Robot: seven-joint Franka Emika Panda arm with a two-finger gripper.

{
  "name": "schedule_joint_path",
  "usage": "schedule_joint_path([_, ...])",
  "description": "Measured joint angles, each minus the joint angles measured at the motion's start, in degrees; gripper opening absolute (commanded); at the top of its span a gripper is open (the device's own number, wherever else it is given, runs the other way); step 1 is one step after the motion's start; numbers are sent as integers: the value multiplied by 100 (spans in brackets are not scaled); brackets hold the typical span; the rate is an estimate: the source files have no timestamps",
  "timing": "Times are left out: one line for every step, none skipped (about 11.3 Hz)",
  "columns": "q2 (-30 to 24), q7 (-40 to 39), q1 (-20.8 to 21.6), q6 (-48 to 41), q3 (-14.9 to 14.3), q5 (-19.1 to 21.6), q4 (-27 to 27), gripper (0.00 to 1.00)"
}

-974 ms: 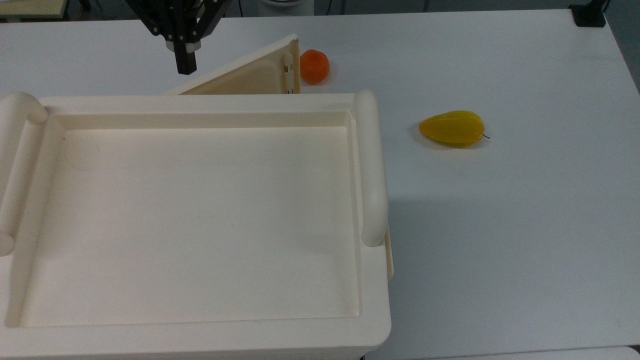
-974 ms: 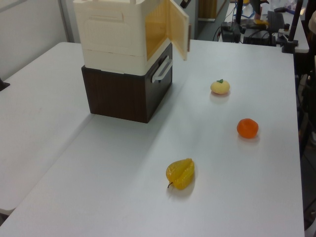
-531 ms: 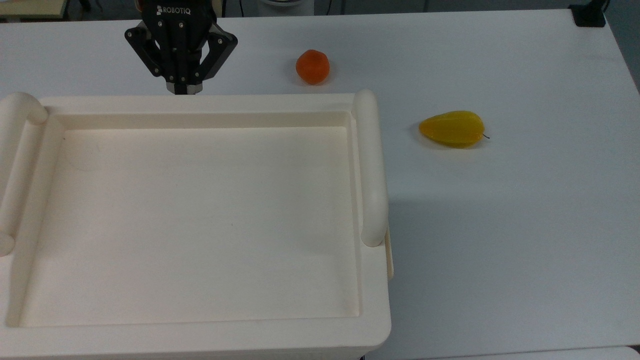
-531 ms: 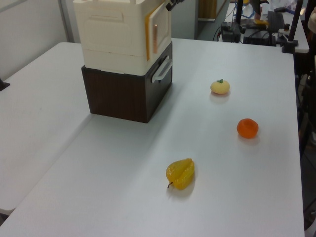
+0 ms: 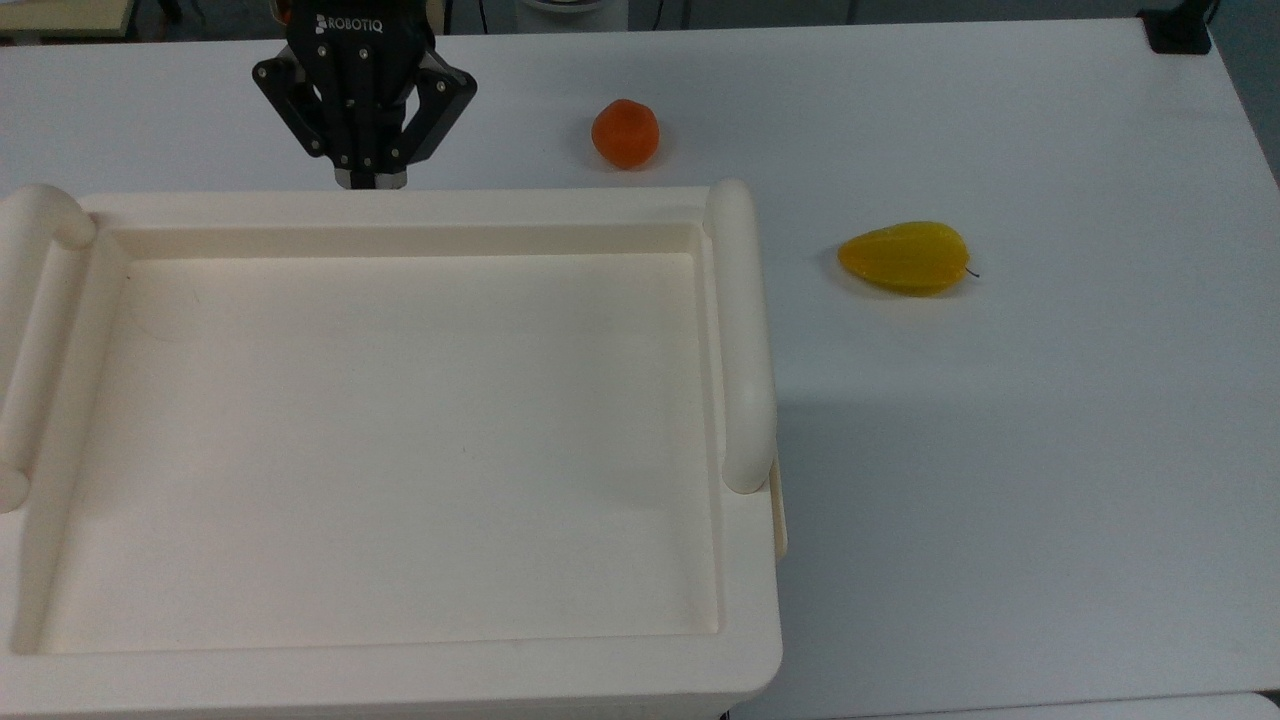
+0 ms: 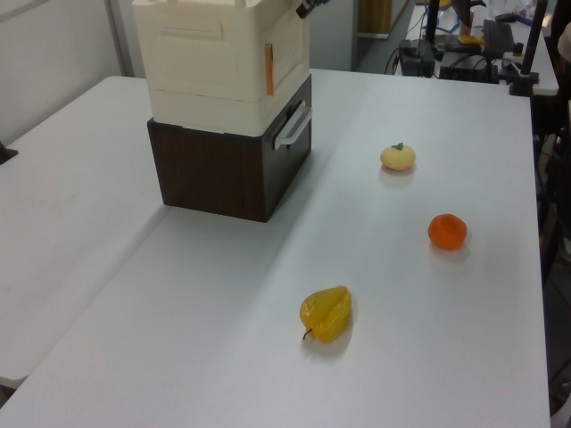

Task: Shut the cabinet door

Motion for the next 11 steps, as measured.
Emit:
schedule_joint_path([-21, -1, 4, -380, 0, -86, -14, 0])
schedule_joint_path([-76, -16, 46, -910, 1, -288, -20, 0])
schedule_joint_path([-162, -16, 132, -1403, 2, -514, -26, 0])
schedule_joint_path([-267, -16, 233, -1933, 2, -681, -39, 0])
schedule_joint_path([-371, -120, 318, -2437, 2, -763, -59, 0])
schedule_joint_path([-470, -371, 380, -3003, 2, -784, -74, 0])
schedule_joint_path([-527, -584, 408, -3385, 2, -786, -85, 0])
schedule_joint_path([-594, -825, 443, -3833, 2, -786, -106, 0])
schedule_joint_path([-665, -953, 482, -4151, 2, -787, -158, 0])
schedule_joint_path([-767, -999, 527, -4297, 3, -787, -294, 3])
schedule_joint_path([-896, -1008, 554, -4336, 2, -787, -482, 17])
